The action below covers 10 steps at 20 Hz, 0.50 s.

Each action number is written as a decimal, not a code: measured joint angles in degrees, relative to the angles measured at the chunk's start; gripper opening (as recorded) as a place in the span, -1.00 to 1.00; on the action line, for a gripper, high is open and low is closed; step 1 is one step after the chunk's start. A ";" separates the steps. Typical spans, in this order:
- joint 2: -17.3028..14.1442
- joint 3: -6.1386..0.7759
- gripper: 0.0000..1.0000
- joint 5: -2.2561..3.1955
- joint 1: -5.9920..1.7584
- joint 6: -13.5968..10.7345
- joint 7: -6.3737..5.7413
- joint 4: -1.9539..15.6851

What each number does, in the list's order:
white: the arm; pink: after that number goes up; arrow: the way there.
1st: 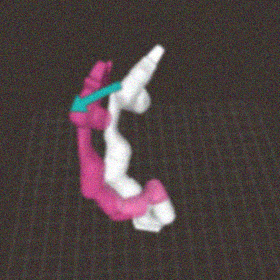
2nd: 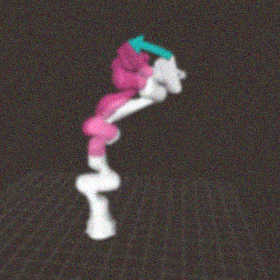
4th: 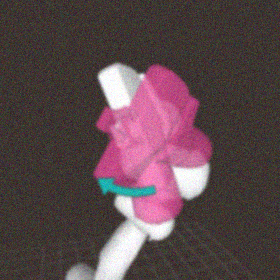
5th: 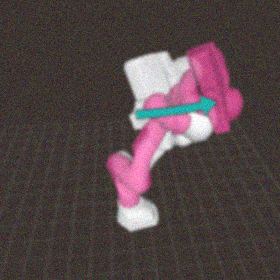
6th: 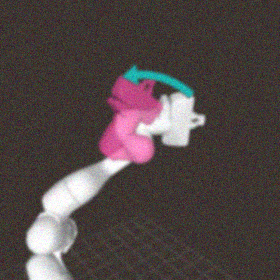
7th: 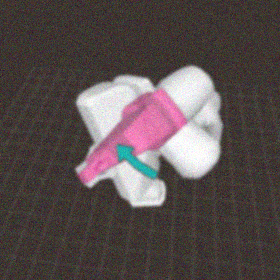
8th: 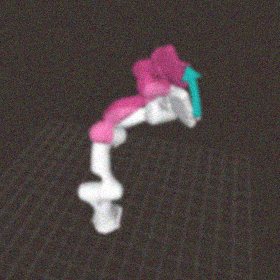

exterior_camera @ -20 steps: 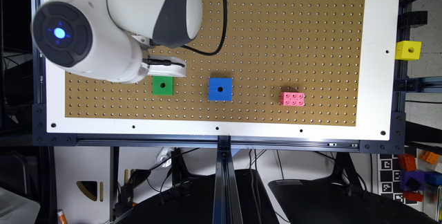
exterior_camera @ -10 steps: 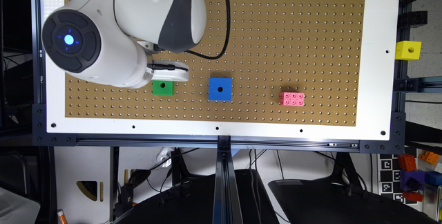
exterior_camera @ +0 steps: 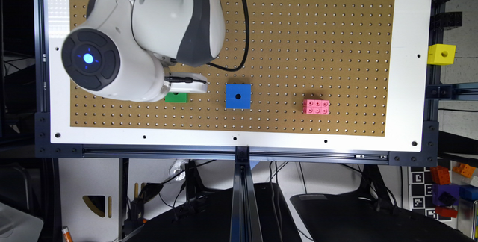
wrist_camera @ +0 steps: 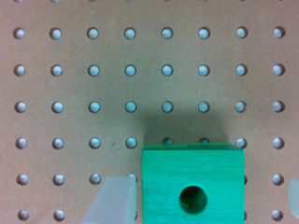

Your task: Pick up green block.

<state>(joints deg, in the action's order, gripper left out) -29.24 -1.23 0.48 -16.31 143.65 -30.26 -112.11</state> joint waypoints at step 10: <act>-4.92 0.00 1.00 0.01 -0.01 3.60 0.00 0.86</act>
<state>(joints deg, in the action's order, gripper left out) -34.16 -1.23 0.49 -16.32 147.25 -30.26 -111.25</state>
